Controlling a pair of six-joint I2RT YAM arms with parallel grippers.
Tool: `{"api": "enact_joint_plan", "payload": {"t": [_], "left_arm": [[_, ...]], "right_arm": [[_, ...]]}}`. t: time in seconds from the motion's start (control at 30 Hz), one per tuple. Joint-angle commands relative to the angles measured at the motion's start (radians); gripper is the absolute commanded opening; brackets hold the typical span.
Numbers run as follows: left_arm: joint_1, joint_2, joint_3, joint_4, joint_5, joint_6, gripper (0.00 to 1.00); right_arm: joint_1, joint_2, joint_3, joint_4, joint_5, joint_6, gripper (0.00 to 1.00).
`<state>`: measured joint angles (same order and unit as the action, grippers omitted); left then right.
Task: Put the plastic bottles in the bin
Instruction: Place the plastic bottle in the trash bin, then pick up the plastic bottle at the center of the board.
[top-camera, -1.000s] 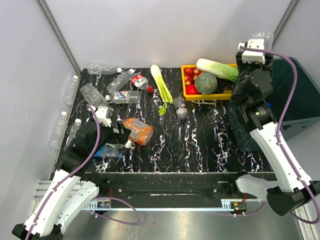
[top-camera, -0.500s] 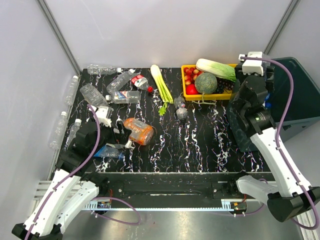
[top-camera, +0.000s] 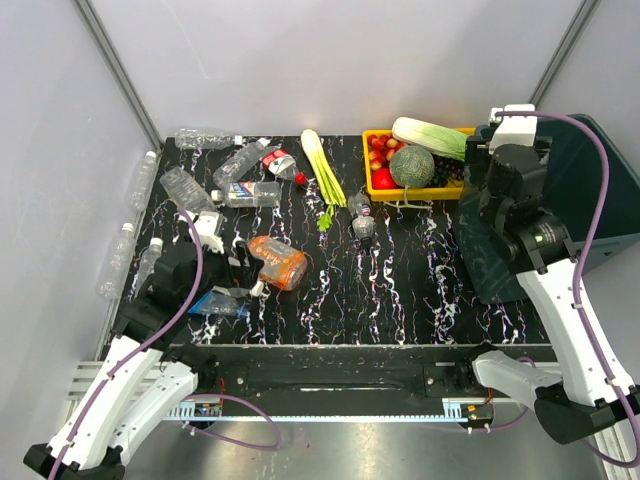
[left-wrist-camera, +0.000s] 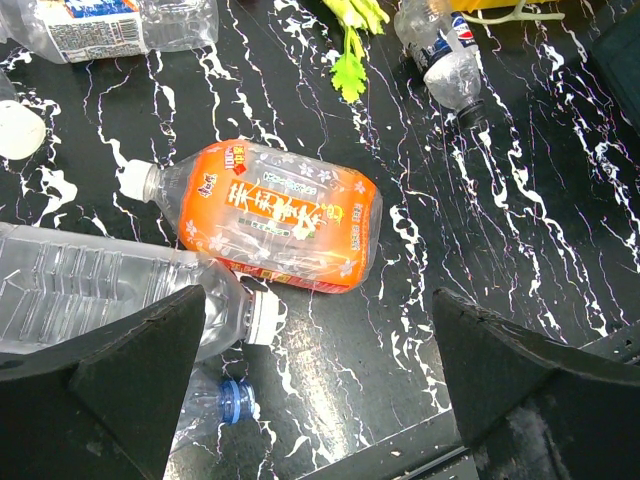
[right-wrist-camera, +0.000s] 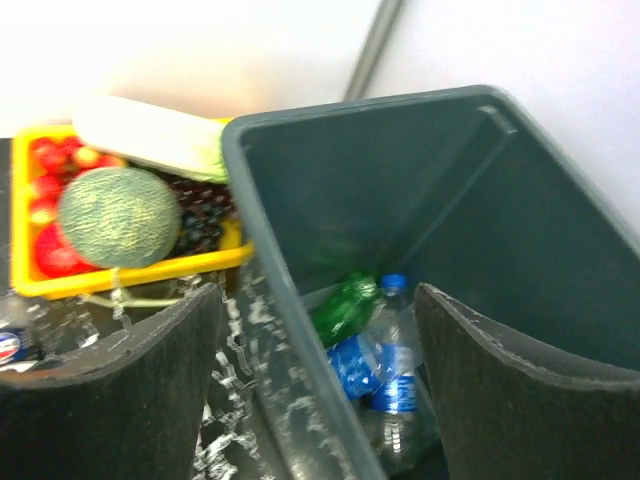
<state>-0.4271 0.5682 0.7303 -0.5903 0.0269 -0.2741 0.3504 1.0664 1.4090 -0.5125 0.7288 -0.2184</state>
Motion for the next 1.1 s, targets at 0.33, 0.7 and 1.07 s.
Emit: {"api": "enact_joint_plan", "payload": {"t": [0.33,0.7,1.07], "left_arm": [[-0.004,-0.011,0.0,0.035,0.001,-0.004,0.99],[-0.004,-0.01,0.003,0.033,-0.001,-0.002,0.99],[-0.004,-0.002,0.003,0.032,0.001,-0.002,0.99]], "right_arm": [[0.001,0.043,0.079,-0.141,-0.6,0.411,0.78],[0.188,0.257,-0.09,-0.032,-0.641,0.548,0.74],[0.211,0.621,-0.151,0.129,-0.583,0.568,0.72]]}}
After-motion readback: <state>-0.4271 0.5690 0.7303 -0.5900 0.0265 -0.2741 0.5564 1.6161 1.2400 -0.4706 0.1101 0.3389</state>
